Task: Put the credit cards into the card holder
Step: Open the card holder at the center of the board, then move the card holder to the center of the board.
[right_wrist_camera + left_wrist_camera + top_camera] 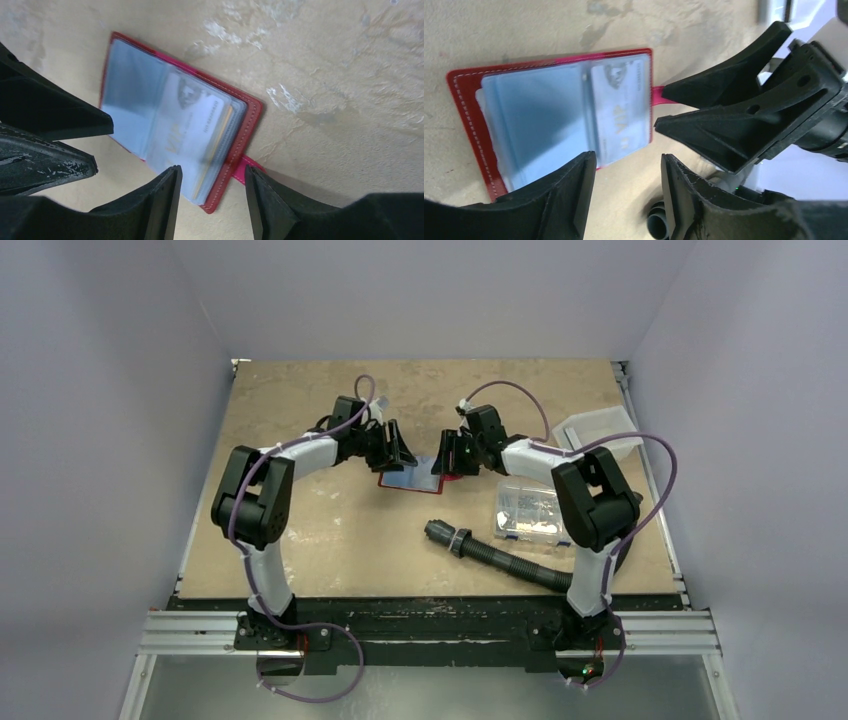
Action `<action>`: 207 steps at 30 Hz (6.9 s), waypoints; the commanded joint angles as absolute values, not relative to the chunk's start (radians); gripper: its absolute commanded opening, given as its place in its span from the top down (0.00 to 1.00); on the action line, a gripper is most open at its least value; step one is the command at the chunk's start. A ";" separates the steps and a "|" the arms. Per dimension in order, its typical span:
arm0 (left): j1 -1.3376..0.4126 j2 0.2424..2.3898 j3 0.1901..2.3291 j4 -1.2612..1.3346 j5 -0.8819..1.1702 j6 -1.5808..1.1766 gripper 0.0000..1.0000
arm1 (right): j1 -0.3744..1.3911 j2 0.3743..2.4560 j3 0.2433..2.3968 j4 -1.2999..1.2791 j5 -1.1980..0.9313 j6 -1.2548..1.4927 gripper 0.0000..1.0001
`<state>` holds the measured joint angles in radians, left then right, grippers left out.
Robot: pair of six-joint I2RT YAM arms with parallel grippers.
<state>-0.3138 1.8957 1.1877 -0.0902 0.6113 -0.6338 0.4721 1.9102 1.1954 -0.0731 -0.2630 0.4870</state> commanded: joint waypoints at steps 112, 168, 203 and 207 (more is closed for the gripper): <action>-0.330 1.589 1.030 -0.173 0.379 -0.437 0.29 | 0.466 1.958 1.388 -0.289 -0.018 0.430 0.54; -0.202 1.440 0.984 -0.160 0.257 -0.446 0.29 | 0.738 2.454 2.124 -0.126 -0.279 1.016 0.96; -0.201 1.394 0.998 -0.175 0.265 -0.425 0.26 | 0.286 1.919 1.825 -0.618 -0.110 0.224 0.07; -0.219 1.412 1.001 -0.174 0.294 -0.432 0.26 | 0.051 1.821 1.680 -0.619 -0.172 0.151 0.01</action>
